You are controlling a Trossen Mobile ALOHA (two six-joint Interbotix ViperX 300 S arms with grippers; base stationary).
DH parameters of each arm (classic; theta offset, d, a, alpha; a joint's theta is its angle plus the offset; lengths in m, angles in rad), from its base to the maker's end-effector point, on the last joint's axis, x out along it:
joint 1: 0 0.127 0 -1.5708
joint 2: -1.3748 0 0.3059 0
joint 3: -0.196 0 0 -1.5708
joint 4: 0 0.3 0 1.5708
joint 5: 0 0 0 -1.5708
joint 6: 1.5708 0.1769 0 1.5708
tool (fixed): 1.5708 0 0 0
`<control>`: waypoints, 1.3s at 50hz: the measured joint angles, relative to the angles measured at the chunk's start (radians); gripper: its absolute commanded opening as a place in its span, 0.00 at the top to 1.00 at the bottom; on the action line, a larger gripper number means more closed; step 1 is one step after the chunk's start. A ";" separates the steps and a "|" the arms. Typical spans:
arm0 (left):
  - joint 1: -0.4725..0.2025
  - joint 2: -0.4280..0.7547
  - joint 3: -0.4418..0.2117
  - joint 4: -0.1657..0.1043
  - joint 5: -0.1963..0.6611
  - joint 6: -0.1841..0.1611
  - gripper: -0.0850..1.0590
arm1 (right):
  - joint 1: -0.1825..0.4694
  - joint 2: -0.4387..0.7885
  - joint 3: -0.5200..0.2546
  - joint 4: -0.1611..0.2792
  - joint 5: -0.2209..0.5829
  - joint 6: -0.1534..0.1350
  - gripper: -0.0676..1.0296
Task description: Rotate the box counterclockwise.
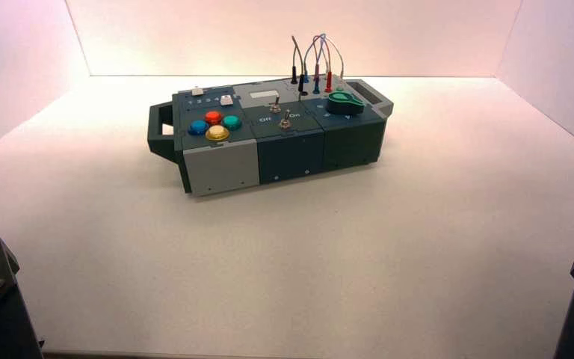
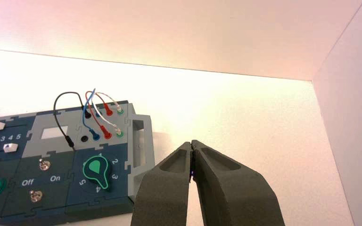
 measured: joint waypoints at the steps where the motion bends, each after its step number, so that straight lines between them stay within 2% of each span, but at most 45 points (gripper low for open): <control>1: 0.002 0.000 -0.002 0.000 0.000 0.000 0.95 | 0.000 0.002 0.000 0.000 0.000 0.000 0.96; 24: 0.002 0.000 -0.002 0.000 0.003 0.000 0.95 | 0.000 0.002 0.000 -0.002 0.005 0.000 0.96; 32: 0.002 0.008 -0.005 0.002 0.067 0.000 0.95 | 0.000 0.006 -0.011 0.003 0.106 0.000 0.96; 42: 0.002 0.089 -0.072 0.005 0.236 0.000 0.95 | 0.005 0.044 -0.064 0.012 0.284 -0.005 0.96; 47: 0.002 0.135 -0.106 0.021 0.296 -0.002 0.95 | 0.003 0.063 -0.075 0.014 0.365 -0.025 0.96; 49: 0.002 0.163 -0.126 0.031 0.322 -0.003 0.95 | 0.009 0.075 -0.078 0.014 0.414 -0.044 0.96; 50: 0.002 0.163 -0.126 0.031 0.322 -0.003 0.95 | 0.009 0.075 -0.078 0.014 0.414 -0.044 0.96; 56: 0.008 0.265 -0.198 0.060 0.420 -0.035 0.95 | 0.051 0.123 -0.094 0.015 0.517 -0.097 0.96; 60: 0.009 0.327 -0.239 0.101 0.454 -0.074 0.95 | 0.089 0.155 -0.103 0.015 0.558 -0.110 0.96; 62: 0.009 0.353 -0.261 0.130 0.460 -0.098 0.95 | 0.107 0.172 -0.106 0.017 0.574 -0.114 0.96; 64: 0.011 0.380 -0.282 0.173 0.462 -0.130 0.95 | 0.132 0.195 -0.106 0.017 0.592 -0.114 0.96; 65: 0.011 0.383 -0.284 0.179 0.462 -0.135 0.95 | 0.133 0.196 -0.107 0.017 0.592 -0.114 0.96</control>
